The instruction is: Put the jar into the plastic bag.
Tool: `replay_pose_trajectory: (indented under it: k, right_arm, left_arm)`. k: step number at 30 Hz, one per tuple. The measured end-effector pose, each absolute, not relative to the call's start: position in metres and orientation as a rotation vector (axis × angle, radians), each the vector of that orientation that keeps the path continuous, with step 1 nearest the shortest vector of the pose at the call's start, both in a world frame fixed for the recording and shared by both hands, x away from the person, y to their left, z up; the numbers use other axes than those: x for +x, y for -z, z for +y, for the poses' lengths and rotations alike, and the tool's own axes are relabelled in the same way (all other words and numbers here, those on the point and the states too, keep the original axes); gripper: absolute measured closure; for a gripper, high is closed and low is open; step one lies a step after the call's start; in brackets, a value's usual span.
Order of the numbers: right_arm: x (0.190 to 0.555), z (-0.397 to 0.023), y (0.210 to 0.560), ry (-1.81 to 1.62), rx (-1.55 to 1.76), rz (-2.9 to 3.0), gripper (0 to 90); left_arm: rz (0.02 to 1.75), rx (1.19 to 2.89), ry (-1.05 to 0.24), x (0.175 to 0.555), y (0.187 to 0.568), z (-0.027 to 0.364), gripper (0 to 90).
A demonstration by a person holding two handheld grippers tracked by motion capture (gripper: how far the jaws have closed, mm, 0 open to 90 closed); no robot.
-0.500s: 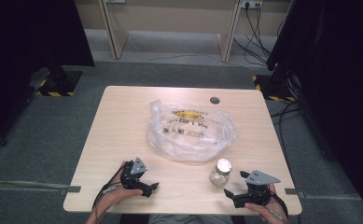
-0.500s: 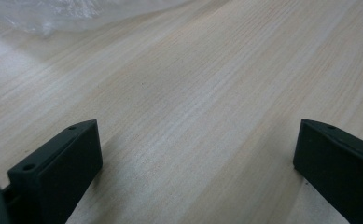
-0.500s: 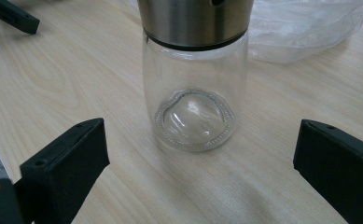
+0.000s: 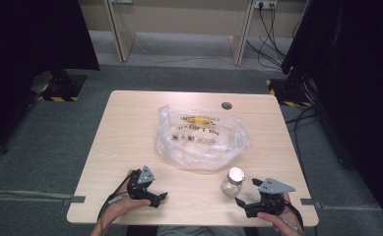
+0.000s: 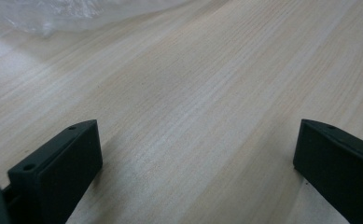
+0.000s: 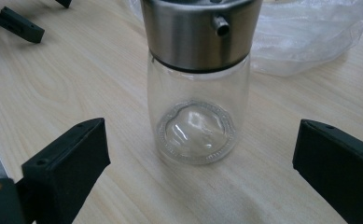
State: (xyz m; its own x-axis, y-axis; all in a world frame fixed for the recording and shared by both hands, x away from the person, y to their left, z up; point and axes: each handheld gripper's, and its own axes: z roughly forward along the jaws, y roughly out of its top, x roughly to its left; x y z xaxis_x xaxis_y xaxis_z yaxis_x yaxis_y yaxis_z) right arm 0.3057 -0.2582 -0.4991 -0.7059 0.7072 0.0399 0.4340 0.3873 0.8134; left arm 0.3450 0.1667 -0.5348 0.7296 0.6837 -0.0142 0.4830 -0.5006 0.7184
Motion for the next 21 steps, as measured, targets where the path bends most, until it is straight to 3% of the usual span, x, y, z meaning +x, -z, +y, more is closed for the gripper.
replay_pose_trajectory:
  k: [21]
  right_arm:
    - [0.31,-0.247,0.485,-1.255,0.957,2.328,5.0]
  left_arm:
    - [0.877,2.199,-0.353,0.345,0.535,0.167,0.4]
